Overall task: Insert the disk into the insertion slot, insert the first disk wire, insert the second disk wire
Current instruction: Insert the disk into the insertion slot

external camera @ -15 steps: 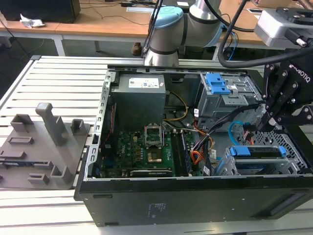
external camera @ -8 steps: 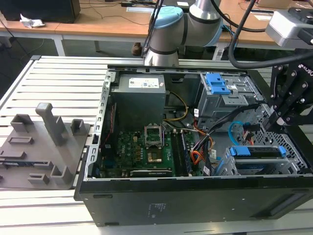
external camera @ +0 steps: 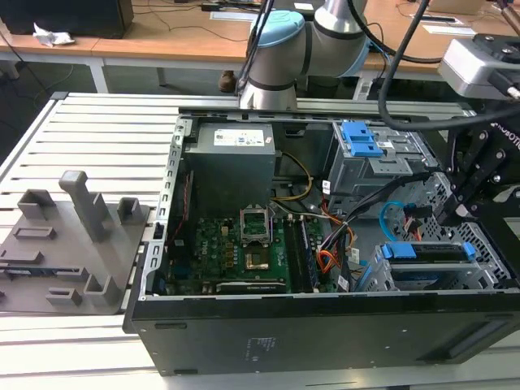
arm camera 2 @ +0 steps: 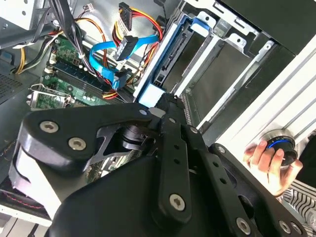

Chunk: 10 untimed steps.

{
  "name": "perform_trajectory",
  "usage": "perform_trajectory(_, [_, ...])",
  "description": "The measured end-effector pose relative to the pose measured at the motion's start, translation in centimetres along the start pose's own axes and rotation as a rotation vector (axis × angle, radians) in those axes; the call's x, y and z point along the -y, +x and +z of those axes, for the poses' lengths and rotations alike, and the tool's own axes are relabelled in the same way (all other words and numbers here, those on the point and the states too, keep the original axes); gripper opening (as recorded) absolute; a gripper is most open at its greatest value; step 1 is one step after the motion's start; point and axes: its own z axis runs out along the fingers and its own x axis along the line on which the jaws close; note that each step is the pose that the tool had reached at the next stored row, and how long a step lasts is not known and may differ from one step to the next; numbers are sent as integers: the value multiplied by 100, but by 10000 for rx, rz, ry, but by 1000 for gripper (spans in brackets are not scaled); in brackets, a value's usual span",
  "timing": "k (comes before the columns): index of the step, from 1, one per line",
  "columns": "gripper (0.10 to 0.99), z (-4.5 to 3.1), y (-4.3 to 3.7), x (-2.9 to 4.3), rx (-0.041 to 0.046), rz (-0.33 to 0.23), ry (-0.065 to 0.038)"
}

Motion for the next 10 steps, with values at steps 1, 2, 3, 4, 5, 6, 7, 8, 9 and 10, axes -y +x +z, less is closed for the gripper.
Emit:
perform_trajectory(1, [106, 46, 0, 3, 0, 0, -5])
perform_trajectory(2, [106, 69, 0, 5, 0, 0, -6])
perform_trajectory(3, [106, 85, 0, 6, -1, 0, -7])
perform_trajectory(4, [106, 119, 0, 8, -1, 0, -8])
perform_trajectory(5, [106, 152, -1, 10, 0, 0, -10])
perform_trajectory(6, [106, 193, -1, 12, 0, 0, -12])
perform_trajectory(7, [106, 234, 0, 16, 0, 1, -13])
perform_trajectory(8, [106, 264, 1, 18, -1, 1, -13])
perform_trajectory(9, [106, 298, 3, 20, -1, 0, -14])
perform_trajectory(10, [106, 308, 3, 21, -2, 0, -14])
